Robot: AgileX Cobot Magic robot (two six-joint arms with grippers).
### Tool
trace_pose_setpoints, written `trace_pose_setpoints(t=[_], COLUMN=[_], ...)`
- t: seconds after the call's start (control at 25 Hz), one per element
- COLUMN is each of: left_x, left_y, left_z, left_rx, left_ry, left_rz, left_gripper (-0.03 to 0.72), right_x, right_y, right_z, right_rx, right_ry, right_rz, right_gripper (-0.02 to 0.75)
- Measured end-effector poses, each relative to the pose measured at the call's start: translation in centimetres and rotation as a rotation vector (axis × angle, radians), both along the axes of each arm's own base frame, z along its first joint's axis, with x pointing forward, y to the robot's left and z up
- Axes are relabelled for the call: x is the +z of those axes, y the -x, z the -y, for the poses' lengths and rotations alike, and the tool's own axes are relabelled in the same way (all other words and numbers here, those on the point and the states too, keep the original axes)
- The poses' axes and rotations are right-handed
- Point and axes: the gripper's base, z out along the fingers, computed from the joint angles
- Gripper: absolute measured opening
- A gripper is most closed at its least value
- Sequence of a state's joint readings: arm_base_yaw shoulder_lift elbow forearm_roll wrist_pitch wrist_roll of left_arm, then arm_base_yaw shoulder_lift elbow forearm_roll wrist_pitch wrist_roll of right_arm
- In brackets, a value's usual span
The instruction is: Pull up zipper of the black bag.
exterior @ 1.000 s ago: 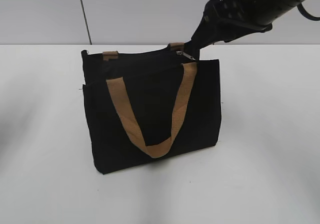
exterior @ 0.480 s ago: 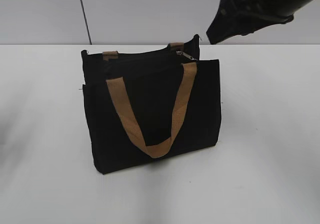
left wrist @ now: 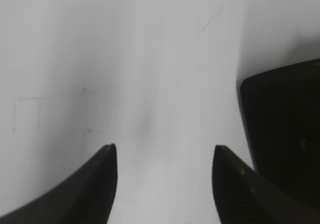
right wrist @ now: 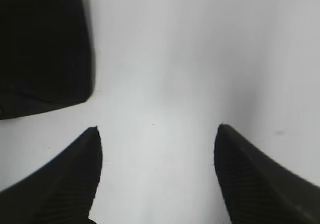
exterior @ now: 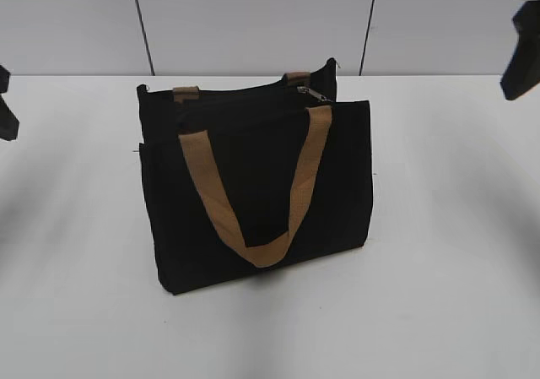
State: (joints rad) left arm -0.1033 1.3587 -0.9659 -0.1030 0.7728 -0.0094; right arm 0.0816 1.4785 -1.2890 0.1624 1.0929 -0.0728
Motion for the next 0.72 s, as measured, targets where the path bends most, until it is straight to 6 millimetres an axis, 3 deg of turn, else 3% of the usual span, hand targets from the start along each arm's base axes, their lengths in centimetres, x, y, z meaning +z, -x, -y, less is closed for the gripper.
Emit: trace_pose_setpoints(t=[0.2, 0.4, 0.56, 0.72], left_x=[1.4, 1.6, 1.5, 2.5], left_y=[-1.3, -0.5, 1.8, 5.3], left_z=[0.1, -0.2, -1.1, -1.6], left_rx=[-0.018, -0.041, -0.042, -0.009], left_ry=[-0.015, -0.066, -0.149, -0.155], left_rz=[-0.058, -0.167, -0.3, -0.266], left_gripper=[0.449, 0.454, 0.518, 0.54], right_x=[-0.3, -0.4, -1.0, -1.3], right_y=[0.7, 1.6, 5.0, 9.7], right_z=[2.9, 3.2, 3.1, 2.9], right_rx=[-0.033, -0.001, 0.002, 0.003], right_ry=[0.026, 0.038, 0.034, 0.031], right_rz=[-0.094, -0.103, -0.119, -0.102], right_gripper=[0.532, 0.529, 0.529, 0.529])
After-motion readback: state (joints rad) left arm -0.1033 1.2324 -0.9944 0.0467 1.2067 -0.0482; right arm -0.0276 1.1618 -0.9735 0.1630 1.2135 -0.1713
